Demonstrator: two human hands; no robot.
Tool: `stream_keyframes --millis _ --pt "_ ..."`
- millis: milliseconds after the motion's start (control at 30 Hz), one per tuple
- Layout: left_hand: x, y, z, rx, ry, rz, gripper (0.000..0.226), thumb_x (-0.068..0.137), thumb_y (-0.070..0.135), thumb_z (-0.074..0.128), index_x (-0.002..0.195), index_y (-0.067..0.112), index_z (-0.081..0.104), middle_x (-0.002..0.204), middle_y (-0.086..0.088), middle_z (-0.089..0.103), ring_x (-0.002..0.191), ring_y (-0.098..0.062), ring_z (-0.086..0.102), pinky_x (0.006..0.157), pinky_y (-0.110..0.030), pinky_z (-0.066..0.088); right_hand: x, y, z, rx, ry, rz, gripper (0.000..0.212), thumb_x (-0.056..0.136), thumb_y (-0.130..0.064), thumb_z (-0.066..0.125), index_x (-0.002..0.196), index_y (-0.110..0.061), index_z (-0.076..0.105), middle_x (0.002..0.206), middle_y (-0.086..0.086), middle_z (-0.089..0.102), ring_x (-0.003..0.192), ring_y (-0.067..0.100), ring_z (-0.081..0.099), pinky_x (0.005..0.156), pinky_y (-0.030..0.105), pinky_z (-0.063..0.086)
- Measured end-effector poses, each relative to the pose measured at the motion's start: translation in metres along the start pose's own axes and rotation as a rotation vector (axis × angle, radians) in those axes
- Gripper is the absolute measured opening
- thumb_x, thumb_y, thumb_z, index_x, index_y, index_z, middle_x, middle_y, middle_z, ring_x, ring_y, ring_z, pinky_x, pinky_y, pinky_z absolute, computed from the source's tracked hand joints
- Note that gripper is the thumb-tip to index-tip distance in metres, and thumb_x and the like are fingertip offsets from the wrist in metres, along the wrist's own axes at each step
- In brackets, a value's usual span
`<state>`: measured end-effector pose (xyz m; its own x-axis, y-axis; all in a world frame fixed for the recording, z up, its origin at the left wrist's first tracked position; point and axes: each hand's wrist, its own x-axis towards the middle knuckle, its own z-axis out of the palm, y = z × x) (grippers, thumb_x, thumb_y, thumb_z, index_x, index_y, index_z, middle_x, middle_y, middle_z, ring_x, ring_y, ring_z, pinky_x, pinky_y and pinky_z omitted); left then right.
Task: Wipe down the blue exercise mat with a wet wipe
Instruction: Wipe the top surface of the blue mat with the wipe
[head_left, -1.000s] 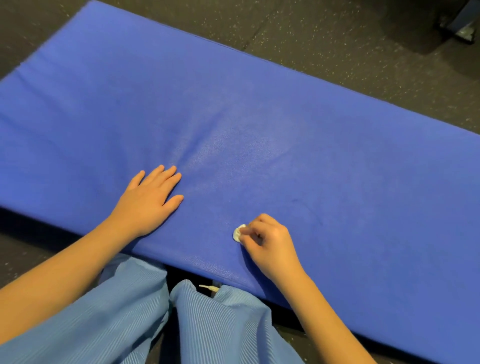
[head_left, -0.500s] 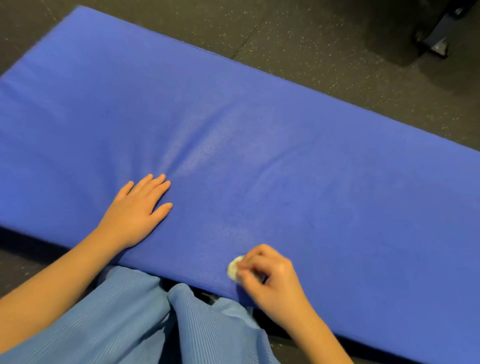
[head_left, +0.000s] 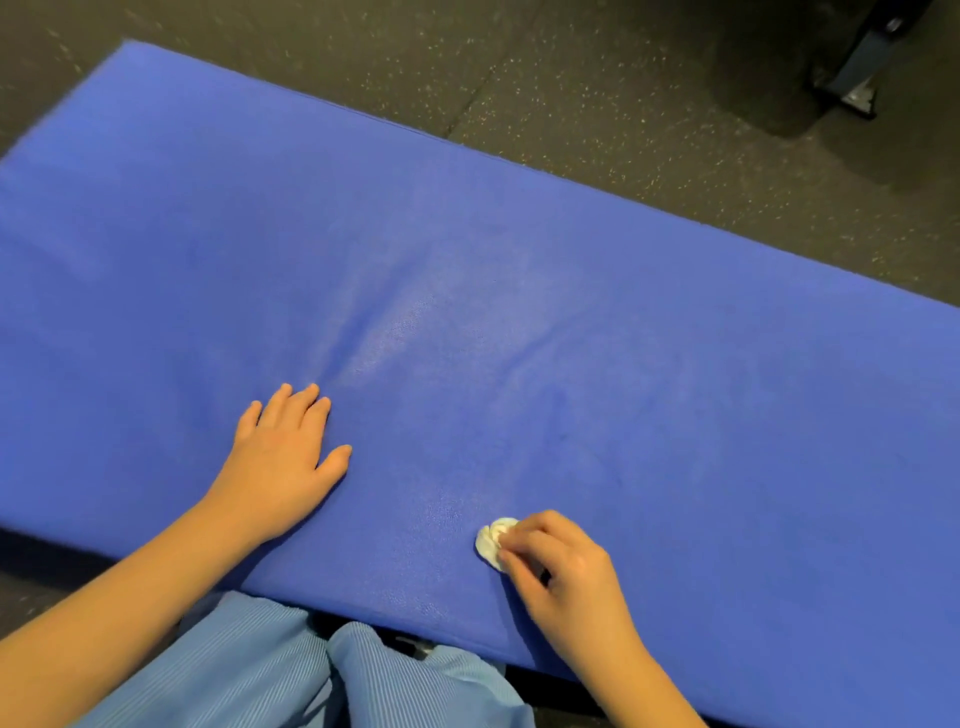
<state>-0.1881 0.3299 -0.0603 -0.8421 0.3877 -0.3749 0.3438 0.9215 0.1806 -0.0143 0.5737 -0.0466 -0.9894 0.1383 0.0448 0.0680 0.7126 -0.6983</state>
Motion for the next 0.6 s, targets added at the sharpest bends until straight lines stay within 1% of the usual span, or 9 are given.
stream_keyframes --millis 67,167,200,267,333,400,467,500,600 --pt "0.0 0.004 0.007 0.018 0.043 0.057 0.087 0.081 0.061 0.01 0.147 0.011 0.037 0.156 -0.008 0.028 0.145 -0.036 0.016 0.115 -0.052 0.012 0.029 0.025 0.002 -0.073 0.101 0.115 0.025 0.087 -0.025 0.061 0.069 -0.008 0.062 0.08 -0.004 0.055 0.071 0.008 0.054 0.065 0.007 0.038" --pt "-0.001 0.001 0.014 -0.016 0.068 0.134 0.082 0.084 0.061 0.006 0.151 0.02 0.027 0.158 0.01 0.01 0.147 -0.013 0.001 0.118 -0.042 0.0 0.081 0.045 0.008 -0.055 0.231 0.445 0.035 0.093 -0.02 0.062 0.063 -0.006 0.052 0.081 0.0 0.05 0.071 0.02 0.056 0.061 0.022 0.039" --pt "-0.001 0.001 0.014 -0.031 0.065 0.152 0.082 0.083 0.062 0.004 0.152 0.022 0.025 0.156 0.014 0.006 0.145 -0.008 -0.002 0.117 -0.039 -0.003 0.091 0.043 0.014 -0.058 0.223 0.449 0.033 0.093 -0.016 0.061 0.062 -0.005 0.053 0.081 0.003 0.051 0.071 0.023 0.057 0.061 0.026 0.039" --pt "0.0 0.0 0.013 -0.039 0.061 0.164 0.082 0.083 0.062 0.004 0.151 0.023 0.027 0.155 0.016 0.007 0.144 -0.006 0.0 0.117 -0.036 -0.004 0.098 0.029 0.029 -0.093 0.139 0.254 0.027 0.09 -0.008 0.06 0.064 -0.004 0.056 0.078 0.007 0.053 0.07 0.026 0.058 0.06 0.027 0.044" --pt "0.0 0.001 0.011 -0.044 0.064 0.157 0.078 0.086 0.06 0.009 0.149 0.022 0.034 0.156 0.011 0.019 0.146 -0.011 0.011 0.117 -0.039 0.002 0.093 0.018 0.036 -0.145 -0.01 0.039 0.022 0.089 -0.011 0.058 0.069 -0.004 0.059 0.075 0.007 0.053 0.07 0.026 0.057 0.058 0.029 0.048" --pt "0.001 0.0 0.013 -0.032 0.07 0.157 0.073 0.088 0.057 0.017 0.144 0.019 0.043 0.154 0.006 0.033 0.144 -0.017 0.024 0.116 -0.044 0.012 0.102 0.029 0.029 -0.158 -0.06 -0.026 0.016 0.089 -0.013 0.059 0.075 -0.006 0.062 0.073 0.006 0.054 0.068 0.028 0.056 0.055 0.033 0.048" --pt "0.003 -0.002 0.014 0.002 0.082 0.167 0.068 0.09 0.054 0.024 0.139 0.017 0.051 0.149 0.003 0.042 0.14 -0.021 0.032 0.113 -0.046 0.018 0.12 0.049 0.02 -0.14 0.057 0.088 0.009 0.088 -0.012 0.063 0.083 -0.005 0.064 0.077 0.008 0.058 0.07 0.029 0.057 0.058 0.035 0.047" --pt "0.003 -0.002 0.014 0.017 0.084 0.173 0.065 0.09 0.053 0.026 0.137 0.016 0.053 0.146 0.002 0.046 0.137 -0.021 0.034 0.111 -0.046 0.021 0.129 0.058 0.016 -0.121 0.133 0.186 0.014 0.09 -0.016 0.064 0.083 -0.004 0.062 0.079 0.009 0.059 0.072 0.028 0.056 0.061 0.037 0.046" --pt "0.009 -0.003 0.012 0.045 0.087 0.198 0.063 0.089 0.052 0.03 0.131 0.014 0.058 0.14 -0.001 0.052 0.132 -0.02 0.032 0.107 -0.052 0.032 0.141 0.066 0.025 -0.102 0.293 0.301 0.028 0.091 -0.018 0.065 0.07 -0.002 0.056 0.075 0.009 0.055 0.065 0.03 0.056 0.057 0.039 0.048"
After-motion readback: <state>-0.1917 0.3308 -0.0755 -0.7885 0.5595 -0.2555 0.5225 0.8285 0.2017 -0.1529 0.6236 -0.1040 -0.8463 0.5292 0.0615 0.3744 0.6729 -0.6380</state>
